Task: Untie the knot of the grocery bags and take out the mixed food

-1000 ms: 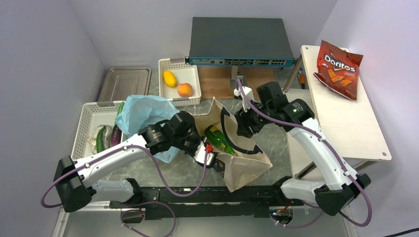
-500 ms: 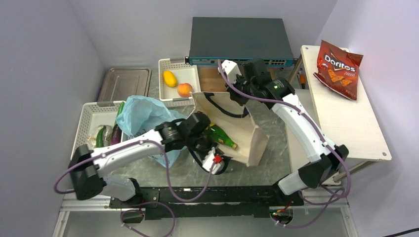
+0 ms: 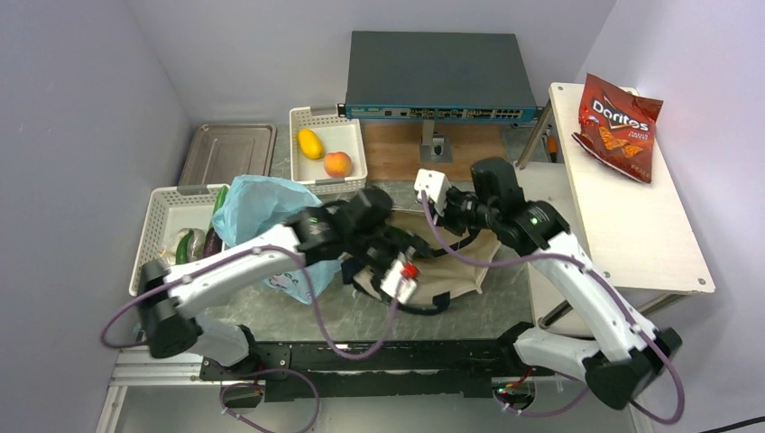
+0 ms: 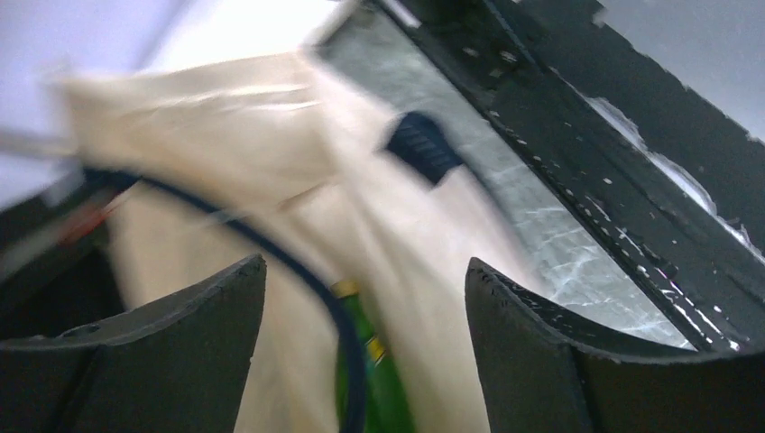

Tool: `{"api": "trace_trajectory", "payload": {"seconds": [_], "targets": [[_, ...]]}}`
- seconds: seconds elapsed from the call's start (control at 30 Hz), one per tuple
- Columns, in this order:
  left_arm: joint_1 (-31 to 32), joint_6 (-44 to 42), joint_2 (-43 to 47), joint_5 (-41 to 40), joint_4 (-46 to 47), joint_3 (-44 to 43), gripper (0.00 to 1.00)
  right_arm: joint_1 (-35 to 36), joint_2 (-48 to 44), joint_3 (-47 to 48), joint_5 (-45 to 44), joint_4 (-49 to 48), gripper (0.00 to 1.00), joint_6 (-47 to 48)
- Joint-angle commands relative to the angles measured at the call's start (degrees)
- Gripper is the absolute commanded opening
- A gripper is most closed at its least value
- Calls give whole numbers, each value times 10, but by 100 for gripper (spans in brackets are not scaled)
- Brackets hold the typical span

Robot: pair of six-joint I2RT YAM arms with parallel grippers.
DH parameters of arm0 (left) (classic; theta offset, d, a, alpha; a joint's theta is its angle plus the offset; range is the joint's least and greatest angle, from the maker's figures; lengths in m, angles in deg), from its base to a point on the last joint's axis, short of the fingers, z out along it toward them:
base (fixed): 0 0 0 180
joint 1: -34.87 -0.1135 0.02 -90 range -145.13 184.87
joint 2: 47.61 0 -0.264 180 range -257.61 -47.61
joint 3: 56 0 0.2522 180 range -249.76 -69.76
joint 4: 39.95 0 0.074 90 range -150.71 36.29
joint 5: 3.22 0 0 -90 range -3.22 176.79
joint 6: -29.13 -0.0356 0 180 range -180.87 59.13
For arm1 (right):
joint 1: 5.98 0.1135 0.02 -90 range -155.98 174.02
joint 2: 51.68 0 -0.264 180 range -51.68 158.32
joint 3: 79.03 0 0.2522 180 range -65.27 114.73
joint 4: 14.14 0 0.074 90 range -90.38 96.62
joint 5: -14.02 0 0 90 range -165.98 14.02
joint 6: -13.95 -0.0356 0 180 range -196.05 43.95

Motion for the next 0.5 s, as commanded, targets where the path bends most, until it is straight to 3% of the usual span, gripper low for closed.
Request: {"api": "trace_trajectory", "payload": {"seconds": [0.0, 0.13, 0.23, 0.37, 0.47], "targets": [[-73, 158, 174, 73, -11, -4, 86, 10, -74, -50, 35, -101, 0, 34], [-112, 251, 248, -53, 61, 71, 86, 20, -120, -91, 36, -138, 0, 44], [-116, 263, 200, -143, 67, 62, 88, 28, -125, -113, 42, -166, 0, 52], [-116, 259, 120, -174, 92, 39, 90, 35, -105, -103, 46, -186, 0, 60], [-119, 254, 67, -212, 121, 29, 86, 36, -95, -94, 42, -201, 0, 73]]}}
